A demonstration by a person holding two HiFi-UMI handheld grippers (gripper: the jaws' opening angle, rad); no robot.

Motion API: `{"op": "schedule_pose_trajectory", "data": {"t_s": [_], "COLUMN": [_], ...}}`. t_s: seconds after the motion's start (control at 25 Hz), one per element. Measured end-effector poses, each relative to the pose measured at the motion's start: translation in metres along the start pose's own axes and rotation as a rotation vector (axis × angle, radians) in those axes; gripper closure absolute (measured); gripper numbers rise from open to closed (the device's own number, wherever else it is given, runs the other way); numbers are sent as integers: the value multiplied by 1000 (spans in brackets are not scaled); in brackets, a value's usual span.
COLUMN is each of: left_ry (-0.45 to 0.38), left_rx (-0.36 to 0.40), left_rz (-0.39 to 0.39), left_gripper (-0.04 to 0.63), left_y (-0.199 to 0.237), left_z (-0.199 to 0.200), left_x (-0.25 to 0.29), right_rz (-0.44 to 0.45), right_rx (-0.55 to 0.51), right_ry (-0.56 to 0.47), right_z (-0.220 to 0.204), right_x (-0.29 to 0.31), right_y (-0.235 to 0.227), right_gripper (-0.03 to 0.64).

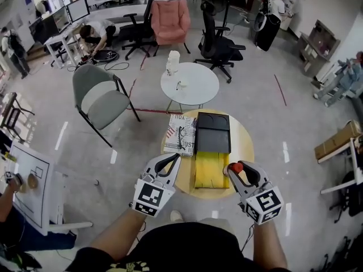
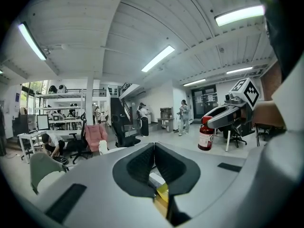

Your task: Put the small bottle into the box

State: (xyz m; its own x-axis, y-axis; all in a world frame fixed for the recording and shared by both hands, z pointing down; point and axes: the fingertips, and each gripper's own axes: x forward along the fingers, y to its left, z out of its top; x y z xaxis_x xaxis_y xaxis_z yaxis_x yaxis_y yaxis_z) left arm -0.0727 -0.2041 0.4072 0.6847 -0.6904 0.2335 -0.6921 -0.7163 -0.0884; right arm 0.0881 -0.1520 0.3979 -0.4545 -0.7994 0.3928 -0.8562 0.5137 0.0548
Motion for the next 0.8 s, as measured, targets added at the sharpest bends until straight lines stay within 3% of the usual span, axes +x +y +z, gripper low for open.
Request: {"op": "schedule_pose_trajectory", "data": {"t_s": [0.32, 0.8], "left_ry": [10, 30], "left_rx": [-1, -15], "left_rz": [-42, 5], "left_gripper": [577, 577], "left_y": [-3, 3], "left_z": [-5, -7], "left_x": [11, 37], "right_rz": [-23, 35], "right_rx": [26, 19], "right_ry": [1, 4], "right_z": [4, -4], "right_x": [6, 26], "right_y": [-4, -32], "right_gripper": [460, 460]}}
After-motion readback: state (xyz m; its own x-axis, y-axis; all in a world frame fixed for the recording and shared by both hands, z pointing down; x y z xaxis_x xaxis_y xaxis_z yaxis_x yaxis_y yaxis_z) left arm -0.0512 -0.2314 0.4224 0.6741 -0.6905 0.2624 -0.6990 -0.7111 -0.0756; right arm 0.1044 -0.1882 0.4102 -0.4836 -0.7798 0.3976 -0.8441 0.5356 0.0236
